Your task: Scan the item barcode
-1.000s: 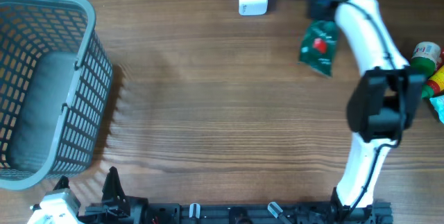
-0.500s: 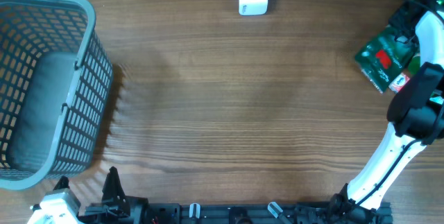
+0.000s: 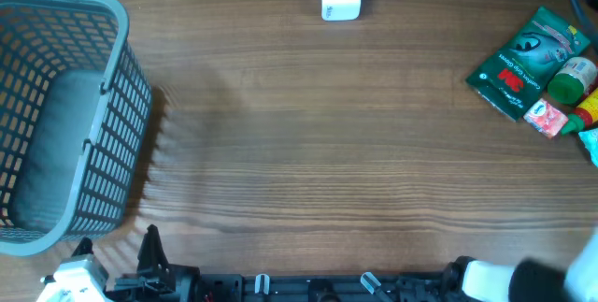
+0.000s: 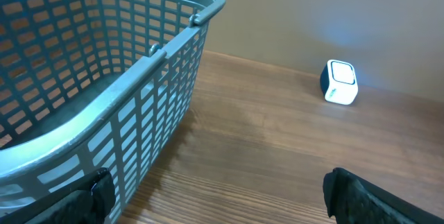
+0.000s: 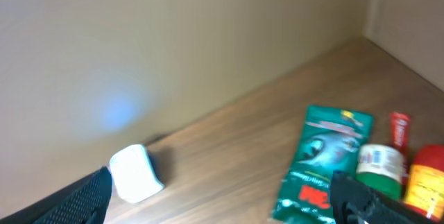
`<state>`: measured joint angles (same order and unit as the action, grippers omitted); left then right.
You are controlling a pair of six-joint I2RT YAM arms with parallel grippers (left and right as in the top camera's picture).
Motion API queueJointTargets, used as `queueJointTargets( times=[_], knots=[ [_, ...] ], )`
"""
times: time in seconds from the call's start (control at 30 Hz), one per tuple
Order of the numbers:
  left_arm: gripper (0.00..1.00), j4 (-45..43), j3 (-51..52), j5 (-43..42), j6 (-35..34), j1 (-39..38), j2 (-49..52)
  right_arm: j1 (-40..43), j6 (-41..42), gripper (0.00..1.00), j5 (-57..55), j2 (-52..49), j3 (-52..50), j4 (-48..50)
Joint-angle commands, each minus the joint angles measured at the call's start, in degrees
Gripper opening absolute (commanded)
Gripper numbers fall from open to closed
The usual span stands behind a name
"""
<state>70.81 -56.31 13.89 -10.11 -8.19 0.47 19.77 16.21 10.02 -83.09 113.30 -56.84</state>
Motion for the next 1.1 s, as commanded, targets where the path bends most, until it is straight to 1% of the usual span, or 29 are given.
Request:
queueJointTargets(
  times=[0.0, 0.1, 0.23, 0.33, 0.4, 0.53, 0.7, 0.87, 1.07],
  knots=[
    [1.00, -0.04, -0.15, 0.72, 0.70, 0.33, -0.20, 0.07, -1.03, 1.00, 6.99, 8.00, 0.35, -5.62],
    [1.00, -0.07, -0.15, 0.72, 0.70, 0.33, -0.20, 0.07, -1.03, 1.00, 6.95, 14.21, 0.33, -12.48],
    [1.00, -0.04, -0.15, 0.72, 0.70, 0.33, -0.20, 0.07, -1.07, 1.00, 6.51, 21.35, 0.33, -18.97],
    [1.00, -0.07, -0.15, 0.72, 0.70, 0.33, -0.20, 0.07, -1.49, 1.00, 1.42, 25.09, 0.33, -21.64],
    [1.00, -0.04, -0.15, 0.72, 0.70, 0.33, -0.20, 0.07, -5.09, 1.00, 1.64, 26.95, 0.33, -22.82],
    [1.00, -0.07, -0.15, 0.72, 0.70, 0.33, -0.20, 0.07, -12.04, 1.00, 8.35, 28.20, 0.33, -23.91],
    [1.00, -0.07, -0.15, 0.72, 0.70, 0.33, -0.20, 0.07, -18.47, 1.00, 17.75, 28.20, 0.22, -23.56],
    [1.00, -0.04, -0.15, 0.72, 0.70, 0.33, -0.20, 0.07, -28.00, 1.00, 27.04, 29.20, 0.22, -23.23],
    [1.00, -0.07, -0.15, 0.72, 0.70, 0.33, -0.20, 0.07, -32.92, 1.00, 29.97, 35.76, 0.22, -24.06]
  ],
)
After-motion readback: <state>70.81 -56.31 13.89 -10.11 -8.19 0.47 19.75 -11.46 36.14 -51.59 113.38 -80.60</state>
